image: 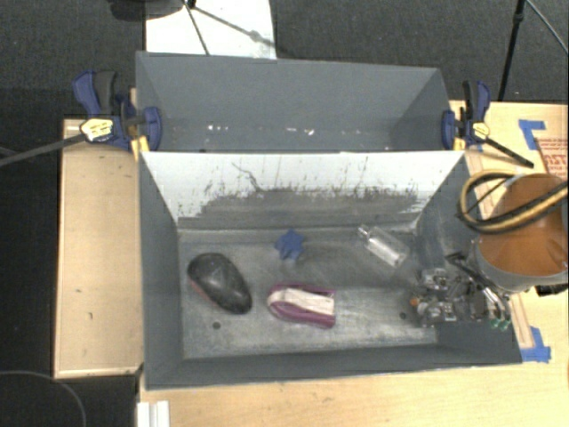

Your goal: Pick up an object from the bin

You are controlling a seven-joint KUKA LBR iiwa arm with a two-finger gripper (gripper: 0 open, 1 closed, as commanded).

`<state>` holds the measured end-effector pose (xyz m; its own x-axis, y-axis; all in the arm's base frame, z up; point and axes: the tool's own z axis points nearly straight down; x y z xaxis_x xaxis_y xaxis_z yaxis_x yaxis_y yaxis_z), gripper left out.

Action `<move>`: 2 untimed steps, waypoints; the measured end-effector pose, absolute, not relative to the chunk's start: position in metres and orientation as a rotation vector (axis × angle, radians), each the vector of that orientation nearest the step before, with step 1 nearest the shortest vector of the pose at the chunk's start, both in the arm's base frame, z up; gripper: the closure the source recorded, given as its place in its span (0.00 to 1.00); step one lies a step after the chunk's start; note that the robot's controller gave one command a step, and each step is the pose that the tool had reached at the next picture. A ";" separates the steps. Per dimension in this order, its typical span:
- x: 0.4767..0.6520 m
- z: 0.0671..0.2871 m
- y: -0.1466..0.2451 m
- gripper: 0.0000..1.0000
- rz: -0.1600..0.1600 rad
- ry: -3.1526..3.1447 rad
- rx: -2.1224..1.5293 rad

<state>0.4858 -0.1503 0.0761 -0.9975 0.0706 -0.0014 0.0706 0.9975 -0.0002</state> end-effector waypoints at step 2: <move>0.490 0.143 -0.149 1.00 -0.003 3.133 0.053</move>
Offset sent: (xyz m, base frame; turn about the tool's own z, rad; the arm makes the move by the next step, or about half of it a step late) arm 0.0029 0.0004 -0.0061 -0.0001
